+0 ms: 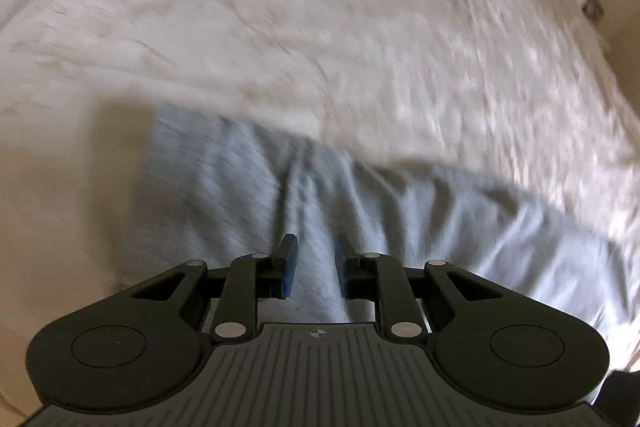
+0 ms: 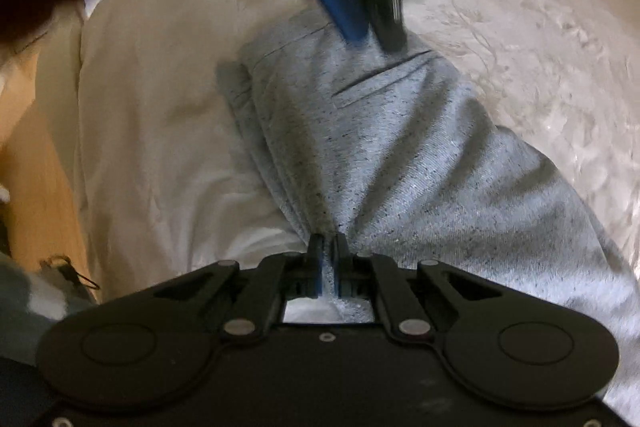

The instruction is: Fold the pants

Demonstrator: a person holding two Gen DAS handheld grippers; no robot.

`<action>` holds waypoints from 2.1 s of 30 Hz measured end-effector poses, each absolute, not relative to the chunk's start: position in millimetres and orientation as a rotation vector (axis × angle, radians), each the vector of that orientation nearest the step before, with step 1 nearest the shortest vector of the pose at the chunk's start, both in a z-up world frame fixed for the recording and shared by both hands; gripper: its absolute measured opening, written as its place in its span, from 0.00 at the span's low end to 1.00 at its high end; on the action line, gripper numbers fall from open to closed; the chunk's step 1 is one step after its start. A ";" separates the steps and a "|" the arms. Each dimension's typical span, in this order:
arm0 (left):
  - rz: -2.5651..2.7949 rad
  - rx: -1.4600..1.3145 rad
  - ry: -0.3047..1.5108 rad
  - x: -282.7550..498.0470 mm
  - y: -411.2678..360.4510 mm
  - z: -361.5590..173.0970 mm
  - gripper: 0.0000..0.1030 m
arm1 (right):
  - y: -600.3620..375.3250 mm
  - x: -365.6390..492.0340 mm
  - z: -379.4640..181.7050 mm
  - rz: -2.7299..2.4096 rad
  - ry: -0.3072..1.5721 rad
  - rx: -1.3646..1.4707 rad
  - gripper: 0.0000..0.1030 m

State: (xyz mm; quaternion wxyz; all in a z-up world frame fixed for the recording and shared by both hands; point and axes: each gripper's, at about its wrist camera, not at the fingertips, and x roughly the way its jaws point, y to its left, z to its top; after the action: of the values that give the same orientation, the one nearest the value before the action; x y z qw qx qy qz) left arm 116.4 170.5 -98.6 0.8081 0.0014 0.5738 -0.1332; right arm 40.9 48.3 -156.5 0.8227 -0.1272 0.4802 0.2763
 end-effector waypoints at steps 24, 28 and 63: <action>-0.127 0.047 1.423 84.6 172.9 -180.1 0.20 | -102.0 194.9 -167.8 0.406 1.113 -0.057 0.59; -0.125 0.048 1.429 84.7 174.0 -181.7 0.20 | -88.8 198.4 -187.7 0.498 1.181 -0.086 0.17; -0.047 0.127 1.256 143.5 180.8 -141.9 0.20 | -157.6 102.4 -161.4 0.045 1.105 0.213 0.18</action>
State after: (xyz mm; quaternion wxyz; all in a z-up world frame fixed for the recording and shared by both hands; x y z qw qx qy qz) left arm 143.5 180.8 -141.9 0.8072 0.0593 0.5869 -0.0222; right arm 102.4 -157.6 -161.4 0.8456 0.1009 0.5237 0.0214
